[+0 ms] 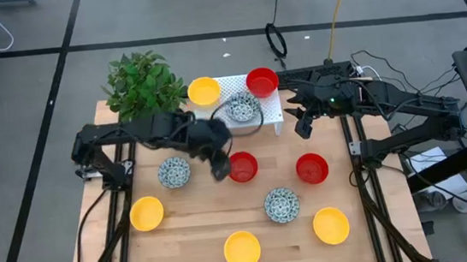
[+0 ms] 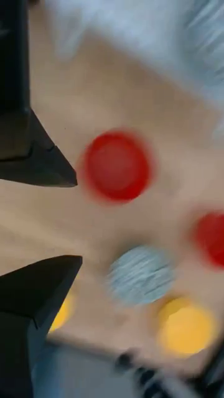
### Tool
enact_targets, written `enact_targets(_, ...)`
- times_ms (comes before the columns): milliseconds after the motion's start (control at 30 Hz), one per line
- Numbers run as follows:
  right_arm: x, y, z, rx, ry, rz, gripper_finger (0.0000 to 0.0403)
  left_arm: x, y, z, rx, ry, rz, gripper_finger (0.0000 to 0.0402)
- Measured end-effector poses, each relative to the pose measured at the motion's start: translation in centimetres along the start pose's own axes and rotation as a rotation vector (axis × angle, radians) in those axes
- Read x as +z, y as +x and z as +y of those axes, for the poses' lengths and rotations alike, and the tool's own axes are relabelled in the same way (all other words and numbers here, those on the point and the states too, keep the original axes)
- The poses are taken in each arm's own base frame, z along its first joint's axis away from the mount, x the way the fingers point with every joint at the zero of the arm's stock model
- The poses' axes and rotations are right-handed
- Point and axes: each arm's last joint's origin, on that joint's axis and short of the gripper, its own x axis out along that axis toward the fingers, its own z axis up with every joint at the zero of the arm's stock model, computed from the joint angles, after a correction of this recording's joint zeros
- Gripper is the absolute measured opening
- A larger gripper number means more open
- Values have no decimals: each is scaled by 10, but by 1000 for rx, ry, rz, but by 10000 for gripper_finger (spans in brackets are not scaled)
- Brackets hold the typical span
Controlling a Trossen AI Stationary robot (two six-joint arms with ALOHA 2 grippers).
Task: Pick & Place Mini bowls
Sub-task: Stack the yellow bowl on the yellow bowl on the shelf
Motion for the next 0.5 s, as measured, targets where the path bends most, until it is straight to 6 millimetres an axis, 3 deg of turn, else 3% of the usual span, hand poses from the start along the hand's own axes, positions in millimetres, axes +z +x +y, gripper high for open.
enact_targets(200,0,0,0,1,0,0,125,-57,-11,-24,73,-85,370,195)
enact_targets(367,0,0,0,1,0,0,125,-88,-7,-51,109,-157,402,195)
enact_targets(500,0,0,0,1,0,0,125,-111,-3,-60,193,-282,450,195)
